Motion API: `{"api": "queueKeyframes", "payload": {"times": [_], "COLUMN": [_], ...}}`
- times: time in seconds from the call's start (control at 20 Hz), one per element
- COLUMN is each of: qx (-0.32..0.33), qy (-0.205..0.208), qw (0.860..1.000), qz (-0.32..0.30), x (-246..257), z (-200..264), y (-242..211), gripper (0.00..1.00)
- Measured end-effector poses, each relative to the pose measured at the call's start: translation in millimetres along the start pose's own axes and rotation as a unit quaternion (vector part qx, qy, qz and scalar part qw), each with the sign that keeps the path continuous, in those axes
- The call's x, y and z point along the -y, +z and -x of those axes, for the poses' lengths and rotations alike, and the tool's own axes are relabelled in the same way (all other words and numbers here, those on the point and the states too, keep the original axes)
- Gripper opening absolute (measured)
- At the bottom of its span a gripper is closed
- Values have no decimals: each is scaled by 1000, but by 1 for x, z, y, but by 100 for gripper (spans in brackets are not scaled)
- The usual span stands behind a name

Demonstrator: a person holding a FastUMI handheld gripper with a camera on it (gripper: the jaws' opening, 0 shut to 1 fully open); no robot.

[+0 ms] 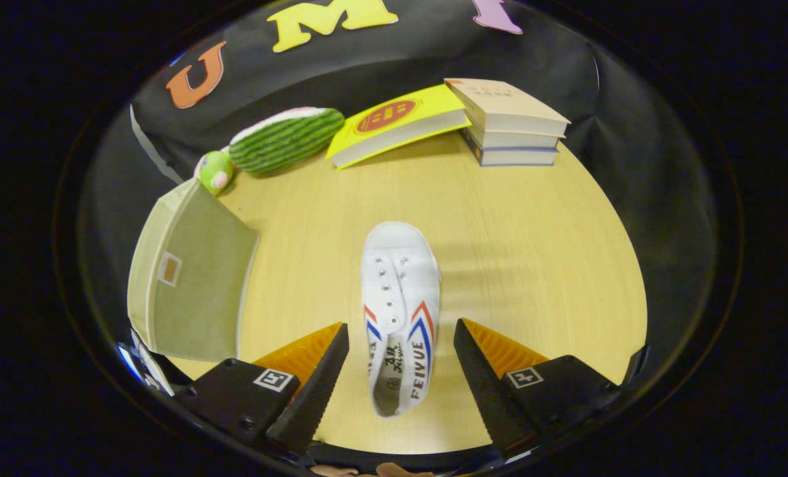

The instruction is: Open the storage box then place both shoes into the box .Put the left shoe in first, then the right shoe, with the right side of both shoes facing outward in a uniform manner.

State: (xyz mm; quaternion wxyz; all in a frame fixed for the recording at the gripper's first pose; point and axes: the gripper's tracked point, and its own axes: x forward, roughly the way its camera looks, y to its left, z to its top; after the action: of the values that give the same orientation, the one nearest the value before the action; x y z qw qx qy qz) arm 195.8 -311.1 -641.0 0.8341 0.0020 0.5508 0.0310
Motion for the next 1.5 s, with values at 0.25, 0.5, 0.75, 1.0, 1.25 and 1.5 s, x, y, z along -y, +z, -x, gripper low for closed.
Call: {"api": "queueKeyframes", "payload": {"times": [0.25,0.5,0.75,1.0,1.25,1.5], "qx": [-58,-26,25,12,26,56], "qy": [8,12,37,88,98,114], "qw": [998,999,999,990,987,985], "qz": [18,17,-12,-109,-124,-115], "x": [11,4,10,7,-5,-41], "z": [-33,-48,-46,-35,-1,45], "y": [-33,-33,-34,-28,-11,19], "gripper": [89,42,17,6,6,6]}}
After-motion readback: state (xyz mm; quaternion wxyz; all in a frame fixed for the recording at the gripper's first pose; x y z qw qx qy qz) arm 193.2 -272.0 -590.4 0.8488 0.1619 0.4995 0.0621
